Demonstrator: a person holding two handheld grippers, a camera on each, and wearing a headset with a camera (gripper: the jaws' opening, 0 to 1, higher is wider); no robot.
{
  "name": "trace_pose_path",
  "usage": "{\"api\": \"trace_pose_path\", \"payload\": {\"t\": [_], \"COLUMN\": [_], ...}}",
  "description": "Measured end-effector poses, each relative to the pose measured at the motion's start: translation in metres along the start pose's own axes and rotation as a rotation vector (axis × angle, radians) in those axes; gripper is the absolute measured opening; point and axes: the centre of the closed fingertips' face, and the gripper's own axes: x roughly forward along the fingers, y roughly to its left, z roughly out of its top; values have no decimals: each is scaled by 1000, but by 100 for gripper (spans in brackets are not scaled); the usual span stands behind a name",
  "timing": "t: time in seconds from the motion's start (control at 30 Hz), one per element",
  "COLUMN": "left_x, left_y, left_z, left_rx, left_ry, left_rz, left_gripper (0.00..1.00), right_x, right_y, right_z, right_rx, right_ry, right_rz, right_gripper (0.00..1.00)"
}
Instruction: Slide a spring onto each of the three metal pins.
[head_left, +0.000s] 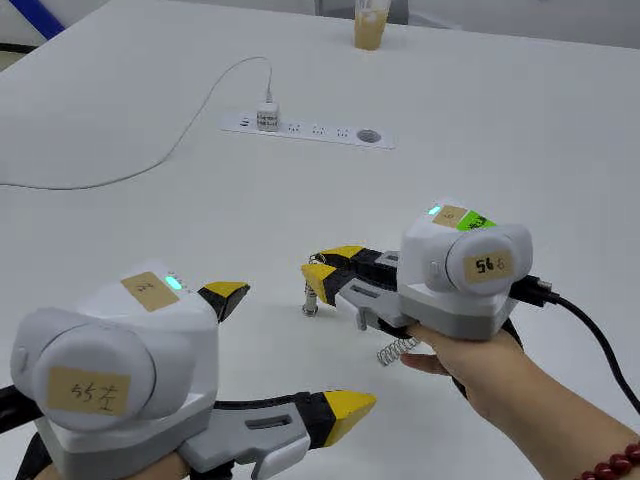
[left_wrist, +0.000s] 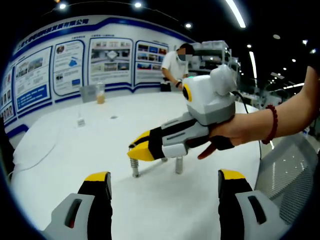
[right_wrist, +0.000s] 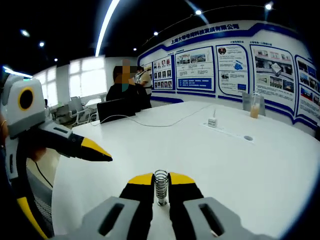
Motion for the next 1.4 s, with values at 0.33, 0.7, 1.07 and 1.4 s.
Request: {"api": "trace_pose_path", "payload": {"t": [0.33, 0.7, 1.07, 1.4], "left_x": [1, 1, 2, 2], "left_y": [-1, -2, -3, -2], "left_z": [-1, -3, -5, -6], "left_rx": [4, 9, 22, 30], "left_ry": [5, 13, 22, 24], "left_rz": [-2, -5, -11, -4], "left_gripper": [89, 87, 86, 81], "right_x": [3, 6, 1, -17], "right_y": [0, 0, -2, 6], "right_z": [-12, -25, -21, -4], "right_rx": [-2, 0, 20, 42], "right_ry": [46, 86, 84, 52], "right_rz": [3, -6, -9, 0], "right_gripper": [12, 12, 17, 27]}}
